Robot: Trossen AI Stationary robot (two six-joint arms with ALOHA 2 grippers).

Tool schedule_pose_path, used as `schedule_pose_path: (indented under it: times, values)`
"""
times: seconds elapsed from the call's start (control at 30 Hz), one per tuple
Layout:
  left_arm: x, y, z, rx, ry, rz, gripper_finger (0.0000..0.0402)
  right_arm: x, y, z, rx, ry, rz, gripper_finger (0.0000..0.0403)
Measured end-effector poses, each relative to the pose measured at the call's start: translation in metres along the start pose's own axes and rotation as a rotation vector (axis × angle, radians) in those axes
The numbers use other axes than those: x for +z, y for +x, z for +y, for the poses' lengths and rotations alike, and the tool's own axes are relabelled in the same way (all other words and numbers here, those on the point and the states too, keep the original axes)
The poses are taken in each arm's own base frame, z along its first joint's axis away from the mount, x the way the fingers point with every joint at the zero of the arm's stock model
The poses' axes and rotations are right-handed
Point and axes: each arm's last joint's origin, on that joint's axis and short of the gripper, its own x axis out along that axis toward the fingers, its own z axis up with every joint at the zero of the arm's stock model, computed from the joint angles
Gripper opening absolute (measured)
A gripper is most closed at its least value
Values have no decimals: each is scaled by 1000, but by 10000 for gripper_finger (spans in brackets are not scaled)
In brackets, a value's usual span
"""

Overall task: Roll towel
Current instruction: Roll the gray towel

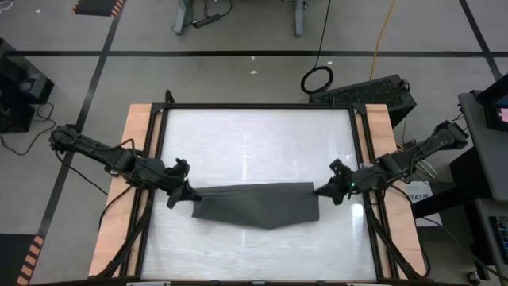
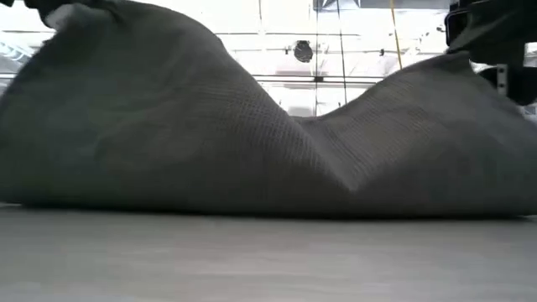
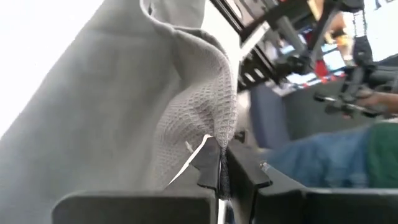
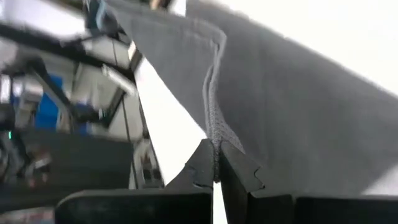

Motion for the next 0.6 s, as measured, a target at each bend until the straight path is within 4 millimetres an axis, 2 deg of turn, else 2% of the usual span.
schedule_pose_path:
  times: [0.13, 0.27, 0.47, 0.6]
  values:
    - [9, -6, 0, 53, 57, -71, 17, 11, -9, -1, 14, 13, -109, 0]
    - [13, -11, -1, 39, 65, -100, 17, 15, -14, -1, 48, 30, -124, 0]
    - [6, -14, -8, -84, 55, 21, 17, 9, -16, 7, 172, -11, 57, 0]
    - [-2, -12, -13, -142, 75, 123, 17, 1, -15, 4, 159, -9, 212, 0]
